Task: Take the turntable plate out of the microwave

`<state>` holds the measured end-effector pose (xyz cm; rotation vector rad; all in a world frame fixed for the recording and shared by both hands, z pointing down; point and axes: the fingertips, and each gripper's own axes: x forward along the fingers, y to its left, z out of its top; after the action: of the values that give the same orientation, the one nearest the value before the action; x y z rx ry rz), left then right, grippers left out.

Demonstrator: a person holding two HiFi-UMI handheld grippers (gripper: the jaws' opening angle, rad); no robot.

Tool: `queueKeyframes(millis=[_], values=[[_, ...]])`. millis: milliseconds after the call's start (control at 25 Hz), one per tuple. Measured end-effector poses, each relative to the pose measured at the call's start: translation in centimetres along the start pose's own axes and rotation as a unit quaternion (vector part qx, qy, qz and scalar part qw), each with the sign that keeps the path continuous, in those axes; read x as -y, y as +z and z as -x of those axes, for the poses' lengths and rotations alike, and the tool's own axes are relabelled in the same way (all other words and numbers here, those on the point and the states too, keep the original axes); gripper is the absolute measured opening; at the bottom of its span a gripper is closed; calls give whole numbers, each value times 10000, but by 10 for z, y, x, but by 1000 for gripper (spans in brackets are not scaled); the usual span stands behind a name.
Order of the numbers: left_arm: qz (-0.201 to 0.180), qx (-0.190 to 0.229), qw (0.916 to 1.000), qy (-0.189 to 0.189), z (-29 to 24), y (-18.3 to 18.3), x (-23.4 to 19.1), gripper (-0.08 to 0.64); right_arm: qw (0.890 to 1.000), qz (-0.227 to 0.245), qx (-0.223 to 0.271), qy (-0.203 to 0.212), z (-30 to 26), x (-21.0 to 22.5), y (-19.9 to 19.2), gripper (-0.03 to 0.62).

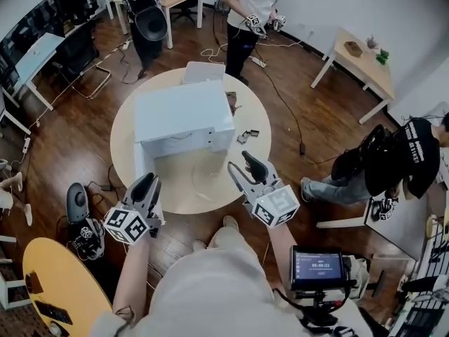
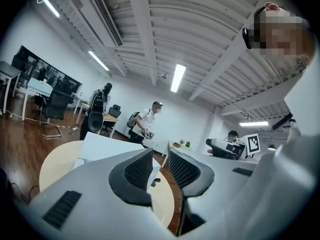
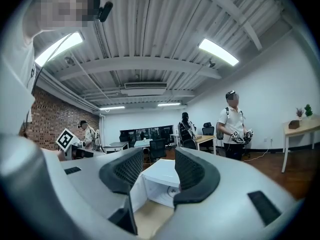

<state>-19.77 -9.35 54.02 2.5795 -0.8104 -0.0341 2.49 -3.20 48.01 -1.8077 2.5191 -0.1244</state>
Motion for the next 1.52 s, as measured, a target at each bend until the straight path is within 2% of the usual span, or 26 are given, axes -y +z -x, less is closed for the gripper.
queueKeyframes(millis=[280, 520, 720, 1000, 1240, 1520], values=[[129, -311, 9993, -154, 3, -31, -12, 104, 9986, -111, -345, -377, 17, -11, -33, 196], [181, -550, 9975, -416, -12, -60, 2, 104, 9964, -193, -501, -663, 41, -6, -44, 196], [64, -679, 9959, -592, -25, -74, 20, 104, 9952, -192, -525, -804, 58, 3, -50, 196], [205, -743, 9958, -499, -38, -82, 47, 104, 9967, -476, -403, -527, 71, 17, -51, 196], [277, -703, 9969, -205, -43, -88, 77, 104, 9981, -352, -494, -127, 84, 26, -42, 196], [242, -746, 9968, 148, -40, -107, 109, 104, 9972, -513, -545, 17, 120, 52, -52, 196]])
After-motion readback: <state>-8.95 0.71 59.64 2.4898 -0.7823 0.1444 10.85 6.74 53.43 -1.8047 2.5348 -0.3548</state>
